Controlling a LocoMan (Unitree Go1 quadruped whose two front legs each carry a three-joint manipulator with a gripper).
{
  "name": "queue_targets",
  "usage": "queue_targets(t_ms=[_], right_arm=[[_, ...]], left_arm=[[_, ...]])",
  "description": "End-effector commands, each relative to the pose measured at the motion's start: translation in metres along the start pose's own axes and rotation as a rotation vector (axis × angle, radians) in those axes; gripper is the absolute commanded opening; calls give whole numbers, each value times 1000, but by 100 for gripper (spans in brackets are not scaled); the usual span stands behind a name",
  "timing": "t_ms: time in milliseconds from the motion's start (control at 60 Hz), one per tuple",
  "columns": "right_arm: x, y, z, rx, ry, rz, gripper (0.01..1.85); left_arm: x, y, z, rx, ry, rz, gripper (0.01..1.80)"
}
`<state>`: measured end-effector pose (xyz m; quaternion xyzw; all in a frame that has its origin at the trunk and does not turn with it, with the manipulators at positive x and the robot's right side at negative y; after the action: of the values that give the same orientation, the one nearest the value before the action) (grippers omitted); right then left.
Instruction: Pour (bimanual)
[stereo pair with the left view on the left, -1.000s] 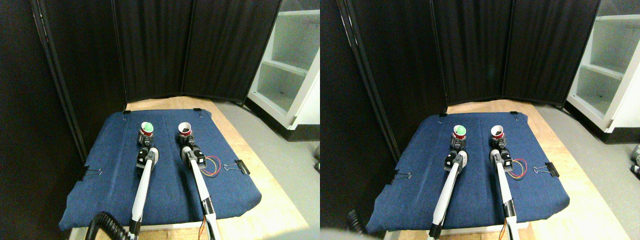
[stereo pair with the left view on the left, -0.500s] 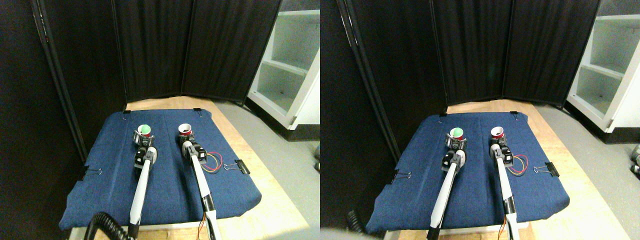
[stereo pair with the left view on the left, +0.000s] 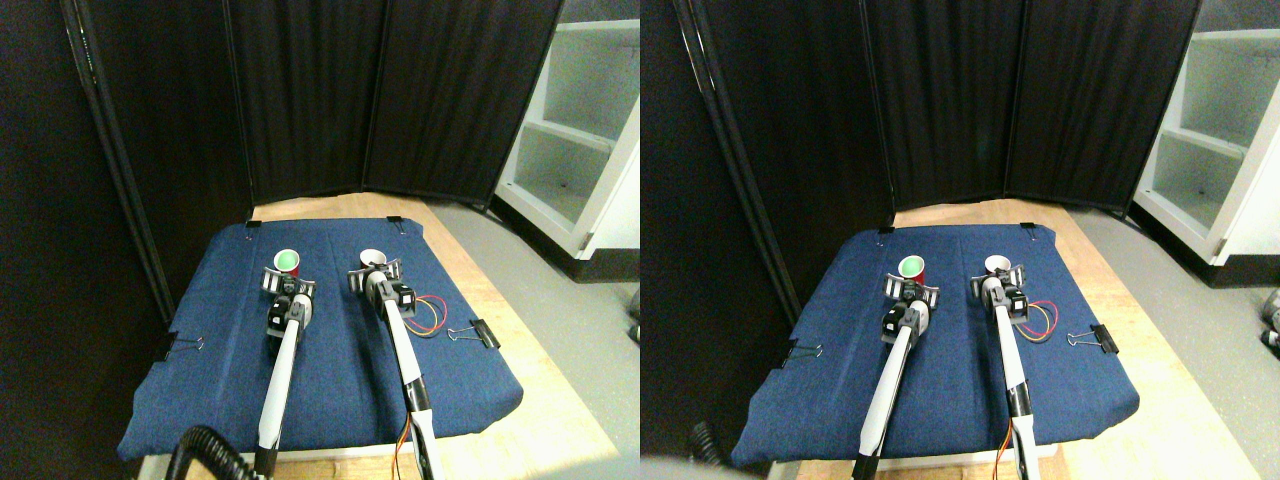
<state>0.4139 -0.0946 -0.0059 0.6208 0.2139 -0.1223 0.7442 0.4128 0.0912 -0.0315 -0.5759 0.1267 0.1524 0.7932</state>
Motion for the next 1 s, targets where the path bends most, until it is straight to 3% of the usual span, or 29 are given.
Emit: queue_targets(t_ms=[17,183,250,317,417,500,567,700,817,917,1000], right_arm=[[0,5,3,5,-3,44,155],[-9,9,5,21,-4,58,151],[-14,11,7,-8,-3,76,158],[-19,11,7,-12,0,100,160],[-28,12,9,-1,4,119,153],[-36,13,10,-6,17,142,146],[-39,14,11,-10,17,146,146],[-48,15,14,-37,30,170,144],[-53,16,14,-9,41,190,143],[-60,18,14,-34,45,214,132],[-67,18,12,-122,7,235,94]], left_arm=[[0,-6,3,-2,-13,-42,154],[-10,-11,6,24,14,-61,147],[-19,-14,6,44,34,-69,158],[-25,-17,7,35,30,-81,154],[-36,-21,8,150,57,-100,143],[-47,-24,10,248,90,-115,157],[-53,-25,13,342,102,-134,159],[-68,-28,16,455,122,-148,138],[-76,-31,18,517,142,-164,134],[-82,-37,17,569,155,-178,138],[-89,-41,15,680,141,-243,123]])
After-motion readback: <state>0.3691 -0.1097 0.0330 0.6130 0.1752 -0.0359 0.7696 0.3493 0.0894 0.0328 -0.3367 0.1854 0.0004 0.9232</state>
